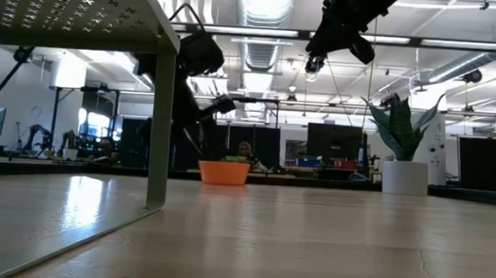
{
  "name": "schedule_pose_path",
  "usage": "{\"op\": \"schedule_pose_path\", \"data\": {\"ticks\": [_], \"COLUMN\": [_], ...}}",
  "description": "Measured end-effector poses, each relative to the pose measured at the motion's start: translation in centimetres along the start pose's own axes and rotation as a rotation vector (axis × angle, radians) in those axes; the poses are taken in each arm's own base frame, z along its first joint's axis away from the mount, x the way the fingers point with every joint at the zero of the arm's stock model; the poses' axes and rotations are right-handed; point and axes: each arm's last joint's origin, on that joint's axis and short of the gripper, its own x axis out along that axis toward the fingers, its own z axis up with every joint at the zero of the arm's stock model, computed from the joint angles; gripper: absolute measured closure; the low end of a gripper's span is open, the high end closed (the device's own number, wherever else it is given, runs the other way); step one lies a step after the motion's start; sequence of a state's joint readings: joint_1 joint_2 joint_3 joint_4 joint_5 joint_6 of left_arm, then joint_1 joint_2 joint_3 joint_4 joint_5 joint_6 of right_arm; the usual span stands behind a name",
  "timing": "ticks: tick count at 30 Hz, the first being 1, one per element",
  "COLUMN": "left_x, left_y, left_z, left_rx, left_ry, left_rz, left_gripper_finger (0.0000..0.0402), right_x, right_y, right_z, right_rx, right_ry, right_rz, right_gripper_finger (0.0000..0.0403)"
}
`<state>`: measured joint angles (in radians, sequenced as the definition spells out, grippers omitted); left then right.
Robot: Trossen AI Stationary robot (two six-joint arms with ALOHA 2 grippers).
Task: Pick & Place Mini bowls
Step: Stack the orange bowl on the orange bowls on the shelf
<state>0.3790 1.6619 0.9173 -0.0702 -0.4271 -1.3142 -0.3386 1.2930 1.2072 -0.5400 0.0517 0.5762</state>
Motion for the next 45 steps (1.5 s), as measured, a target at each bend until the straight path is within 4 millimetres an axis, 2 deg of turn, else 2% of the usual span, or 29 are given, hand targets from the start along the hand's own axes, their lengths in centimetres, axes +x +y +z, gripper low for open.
{"op": "schedule_pose_path", "data": {"ticks": [14,23,45], "left_x": [0.7,1.8,4.1], "left_y": [0.6,0.3,1.3], "left_z": [1.4,1.1,0.5], "left_rx": [-0.054,-0.06,-0.11], "left_ry": [-0.042,-0.037,-0.029], "left_rz": [0.023,-0.028,0.013], "left_gripper_finger": [0.0307,0.0307,0.0307], "right_x": [0.0,0.0,0.0], "right_y": [0.0,0.0,0.0], "right_z": [0.0,0.0,0.0], "right_rx": [-0.001,-0.003,-0.001], "right_ry": [0.0,0.0,0.0], "right_rz": [0.0,0.0,0.0], "right_gripper_finger": [0.0346,0.0346,0.0346]}}
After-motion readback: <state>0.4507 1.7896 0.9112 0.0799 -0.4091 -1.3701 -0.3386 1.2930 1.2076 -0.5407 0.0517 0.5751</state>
